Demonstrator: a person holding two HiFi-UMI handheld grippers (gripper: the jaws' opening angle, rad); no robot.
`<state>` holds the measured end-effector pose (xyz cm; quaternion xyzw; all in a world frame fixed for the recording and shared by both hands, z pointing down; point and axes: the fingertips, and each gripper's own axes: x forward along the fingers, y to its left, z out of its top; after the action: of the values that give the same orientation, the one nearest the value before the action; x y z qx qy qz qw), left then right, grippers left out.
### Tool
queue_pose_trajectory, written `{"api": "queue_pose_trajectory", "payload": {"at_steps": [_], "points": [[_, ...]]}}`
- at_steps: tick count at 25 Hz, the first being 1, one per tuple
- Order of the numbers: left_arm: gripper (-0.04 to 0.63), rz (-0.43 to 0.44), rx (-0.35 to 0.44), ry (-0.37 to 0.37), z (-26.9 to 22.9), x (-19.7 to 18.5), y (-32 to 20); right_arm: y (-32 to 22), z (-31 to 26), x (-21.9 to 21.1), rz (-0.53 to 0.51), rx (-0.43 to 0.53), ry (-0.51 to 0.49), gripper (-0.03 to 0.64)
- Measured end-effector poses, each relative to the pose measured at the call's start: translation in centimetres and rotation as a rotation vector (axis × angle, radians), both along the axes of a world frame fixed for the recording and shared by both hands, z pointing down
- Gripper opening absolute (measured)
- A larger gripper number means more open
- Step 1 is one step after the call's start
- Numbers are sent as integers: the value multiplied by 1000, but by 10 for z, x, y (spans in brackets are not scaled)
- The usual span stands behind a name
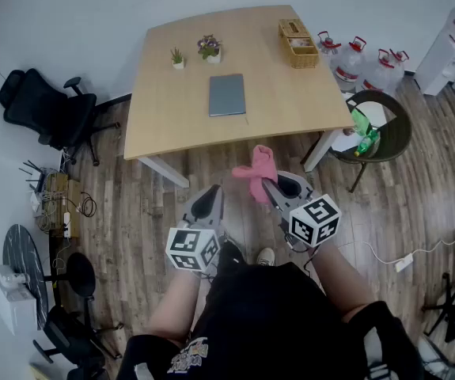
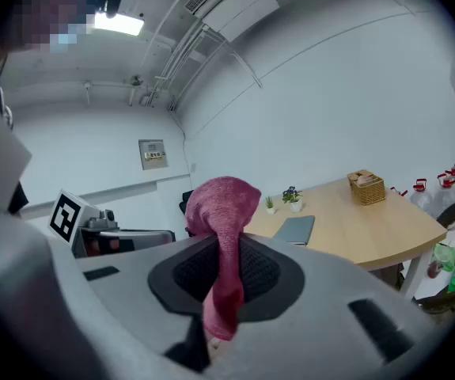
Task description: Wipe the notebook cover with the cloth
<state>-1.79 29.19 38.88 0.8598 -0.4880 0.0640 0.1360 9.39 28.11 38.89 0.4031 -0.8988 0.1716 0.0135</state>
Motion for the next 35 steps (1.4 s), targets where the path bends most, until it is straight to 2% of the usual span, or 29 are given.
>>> {"api": "queue_pose_trajectory", "payload": {"at_steps": [11, 20, 30, 35], "points": [[20, 25, -7, 2, -1, -4, -15, -16, -1, -2, 34, -21, -44, 58], [20, 52, -33, 17, 4, -22, -49, -51, 7, -15, 70, -64, -61, 57], [20, 83, -100, 44, 28, -62, -122, -121, 24, -52, 111, -122, -40, 58], [20, 111, -105, 61, 30, -81, -167, -161, 24, -72, 139, -133, -30, 58]]}}
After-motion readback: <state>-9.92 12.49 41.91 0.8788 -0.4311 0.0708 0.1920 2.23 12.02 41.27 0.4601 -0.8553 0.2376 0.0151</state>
